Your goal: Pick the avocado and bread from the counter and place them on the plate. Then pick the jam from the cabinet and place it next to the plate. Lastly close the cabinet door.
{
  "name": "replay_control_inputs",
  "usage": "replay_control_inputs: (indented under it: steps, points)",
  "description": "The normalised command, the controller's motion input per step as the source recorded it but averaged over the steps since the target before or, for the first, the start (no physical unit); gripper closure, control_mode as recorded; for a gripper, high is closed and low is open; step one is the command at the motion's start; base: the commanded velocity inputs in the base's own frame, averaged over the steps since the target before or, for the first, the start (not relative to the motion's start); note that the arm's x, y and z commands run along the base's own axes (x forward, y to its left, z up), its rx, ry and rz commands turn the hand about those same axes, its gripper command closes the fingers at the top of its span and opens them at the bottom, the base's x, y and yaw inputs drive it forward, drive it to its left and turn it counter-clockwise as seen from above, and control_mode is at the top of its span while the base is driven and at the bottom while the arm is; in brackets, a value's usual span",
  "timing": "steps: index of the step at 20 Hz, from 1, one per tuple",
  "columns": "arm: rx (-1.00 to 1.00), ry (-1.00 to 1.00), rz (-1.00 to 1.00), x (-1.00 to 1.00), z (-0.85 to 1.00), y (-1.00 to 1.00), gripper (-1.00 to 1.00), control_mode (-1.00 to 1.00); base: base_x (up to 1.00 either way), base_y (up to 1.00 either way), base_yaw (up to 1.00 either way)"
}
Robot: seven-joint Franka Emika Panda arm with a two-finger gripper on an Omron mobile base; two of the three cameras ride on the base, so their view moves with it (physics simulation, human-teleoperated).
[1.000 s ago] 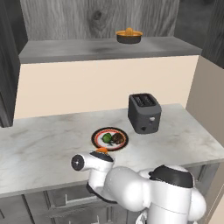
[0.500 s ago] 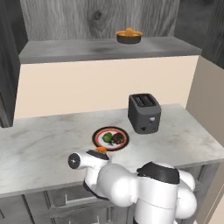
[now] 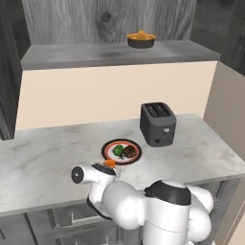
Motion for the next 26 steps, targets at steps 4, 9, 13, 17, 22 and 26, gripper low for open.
replay_control_inputs:
  steps: [4,9,13,17,22,26]
  points:
    - [0.00,0.00,0.00,-0.58,-0.01,0.21,-1.00,-1.00,0.00,0.00,0.00]
    - [0.00,0.00,0.00,-0.64,0.00,0.28,-1.00,-1.00,0.00,0.00,0.00]
    - [0.00,0.00,0.00,-0.18,0.00,0.04,-1.00,-1.00,0.00,0.00,0.00]
    - [0.02,0.06,-0.08,-0.02,0.01,0.00,-1.00,-1.00,0.00,0.00,0.00]
    - [0.05,0.15,-0.01,-0.66,0.51,0.08,-1.00,-1.00,0.00,0.00,0.00]
    - [0.02,0.10,0.00,-0.73,0.56,0.10,-1.00,-1.00,0.00,0.00,0.00]
